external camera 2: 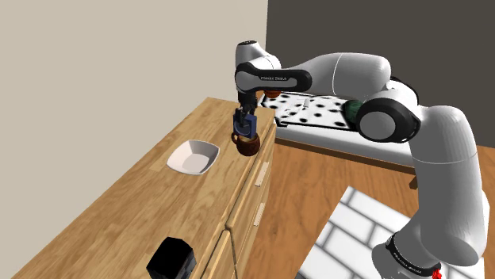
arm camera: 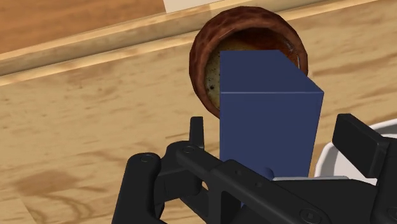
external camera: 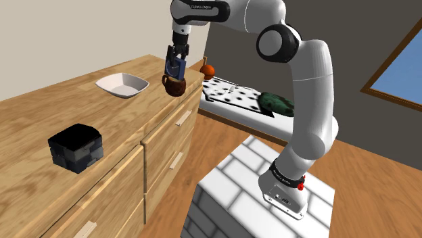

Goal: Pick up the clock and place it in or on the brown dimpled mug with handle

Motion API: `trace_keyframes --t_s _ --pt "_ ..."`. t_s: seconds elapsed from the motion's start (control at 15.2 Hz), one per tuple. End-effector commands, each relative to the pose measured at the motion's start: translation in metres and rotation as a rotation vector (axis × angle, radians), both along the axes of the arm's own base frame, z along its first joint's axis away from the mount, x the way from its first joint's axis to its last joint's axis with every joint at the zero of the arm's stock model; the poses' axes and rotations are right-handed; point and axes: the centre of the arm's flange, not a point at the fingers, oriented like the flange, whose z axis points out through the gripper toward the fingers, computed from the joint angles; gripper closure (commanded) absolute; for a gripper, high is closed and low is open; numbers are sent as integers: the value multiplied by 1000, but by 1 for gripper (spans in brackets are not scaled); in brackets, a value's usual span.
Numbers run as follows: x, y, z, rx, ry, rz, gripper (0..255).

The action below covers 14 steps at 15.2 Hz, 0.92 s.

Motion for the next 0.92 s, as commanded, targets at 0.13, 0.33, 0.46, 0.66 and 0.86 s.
trace_keyframes --t_s 0.13,0.33,0.46,0.66,0.86 --pt "0 0 13 0 0 0 0" --pt "-1 0 50 0 0 0 0" --pt "-1 0 50 0 0 0 0" --pt "-1 0 50 0 0 0 0" --pt "-1 0 50 0 0 0 0"
